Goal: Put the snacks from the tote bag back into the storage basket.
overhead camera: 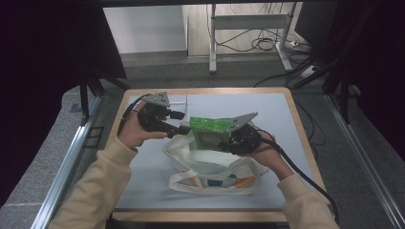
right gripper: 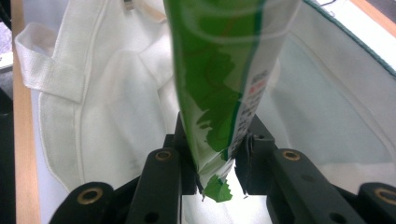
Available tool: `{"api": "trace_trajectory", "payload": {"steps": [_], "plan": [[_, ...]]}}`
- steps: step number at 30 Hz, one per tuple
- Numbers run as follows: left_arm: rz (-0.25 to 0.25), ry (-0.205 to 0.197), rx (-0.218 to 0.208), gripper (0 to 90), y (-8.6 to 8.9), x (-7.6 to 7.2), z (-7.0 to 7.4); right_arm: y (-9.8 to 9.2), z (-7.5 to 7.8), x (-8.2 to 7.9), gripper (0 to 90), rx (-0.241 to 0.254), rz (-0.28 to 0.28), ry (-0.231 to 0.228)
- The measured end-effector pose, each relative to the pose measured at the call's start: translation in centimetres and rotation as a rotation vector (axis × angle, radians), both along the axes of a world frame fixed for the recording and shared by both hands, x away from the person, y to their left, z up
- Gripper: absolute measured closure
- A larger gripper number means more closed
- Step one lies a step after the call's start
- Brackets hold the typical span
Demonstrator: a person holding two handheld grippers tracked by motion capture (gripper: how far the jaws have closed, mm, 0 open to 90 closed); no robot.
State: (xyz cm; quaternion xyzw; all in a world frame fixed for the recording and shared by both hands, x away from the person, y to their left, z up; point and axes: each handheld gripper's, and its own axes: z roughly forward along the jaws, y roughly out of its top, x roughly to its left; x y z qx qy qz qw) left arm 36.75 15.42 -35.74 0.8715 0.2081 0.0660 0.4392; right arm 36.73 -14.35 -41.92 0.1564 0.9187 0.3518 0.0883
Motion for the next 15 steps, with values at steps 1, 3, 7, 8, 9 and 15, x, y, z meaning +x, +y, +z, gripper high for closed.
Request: {"api": "trace_trajectory", "payload": {"steps": [1,3,7,8,9,15], "plan": [[-0.009,0.005,0.006,36.3,-0.1,0.2,0.0,0.1,0.0,0.0,72.0,-0.004,0.007,-0.001],[-0.027,0.013,0.009,36.3,-0.3,0.5,0.0,0.3,0.1,0.0,72.0,-0.010,0.020,0.001],[-0.064,0.030,0.022,36.2,-0.9,0.9,-0.1,0.6,0.2,0.1,72.0,-0.014,0.035,0.001],[-0.074,0.033,0.021,36.4,-1.1,0.9,-0.1,0.6,0.2,0.1,72.0,-0.011,0.038,0.003],[-0.080,0.038,0.024,36.9,-1.3,1.0,-0.2,0.7,0.2,0.2,72.0,-0.013,0.040,0.007],[-0.135,0.046,0.054,51.9,-2.5,0.9,-0.8,1.1,0.1,0.3,71.9,-0.016,0.058,0.018]]}}
